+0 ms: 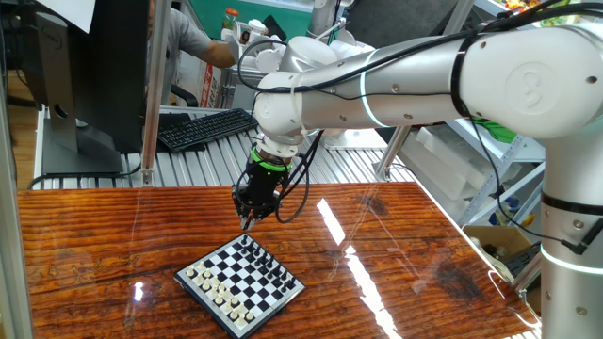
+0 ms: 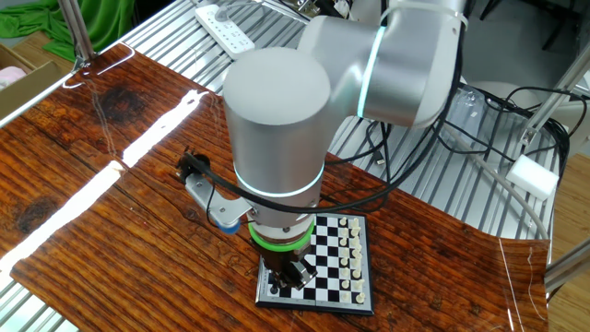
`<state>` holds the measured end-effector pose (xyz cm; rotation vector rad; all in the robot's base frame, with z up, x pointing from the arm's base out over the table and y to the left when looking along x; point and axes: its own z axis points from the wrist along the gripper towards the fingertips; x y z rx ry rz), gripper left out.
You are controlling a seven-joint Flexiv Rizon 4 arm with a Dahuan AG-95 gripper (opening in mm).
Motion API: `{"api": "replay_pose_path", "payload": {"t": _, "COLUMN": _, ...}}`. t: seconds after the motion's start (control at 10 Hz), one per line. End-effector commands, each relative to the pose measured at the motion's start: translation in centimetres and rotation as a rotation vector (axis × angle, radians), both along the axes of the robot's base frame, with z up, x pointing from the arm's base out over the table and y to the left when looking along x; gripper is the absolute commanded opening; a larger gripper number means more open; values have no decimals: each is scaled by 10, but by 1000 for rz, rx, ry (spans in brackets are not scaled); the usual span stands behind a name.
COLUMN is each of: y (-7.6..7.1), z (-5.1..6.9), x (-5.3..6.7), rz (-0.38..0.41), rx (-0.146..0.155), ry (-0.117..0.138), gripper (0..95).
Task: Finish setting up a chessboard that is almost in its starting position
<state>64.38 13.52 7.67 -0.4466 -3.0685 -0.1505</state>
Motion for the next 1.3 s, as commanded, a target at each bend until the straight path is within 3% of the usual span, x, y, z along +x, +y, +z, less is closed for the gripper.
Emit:
{"api": "replay_pose_path", "payload": {"t": 0.1, "y": 0, "z": 0, "x": -1, "rz": -1, "rx": 3, "ry": 2, "gripper": 0}}
{"api": "replay_pose_path", "payload": {"t": 0.6, "y": 1, "z": 0, "x": 0, "rz": -18, "rx": 0, "ry": 6, "gripper": 0}}
{"api": "replay_pose_path", "payload": {"t": 1.0, "y": 10, "z": -15, "x": 3, "rz": -58, "rx": 16, "ry": 16, "gripper": 0}}
{"api": "replay_pose_path", "payload": {"t": 1.3, "y": 14, "z": -18, "x": 7, "rz": -63, "rx": 16, "ry": 12, "gripper": 0}}
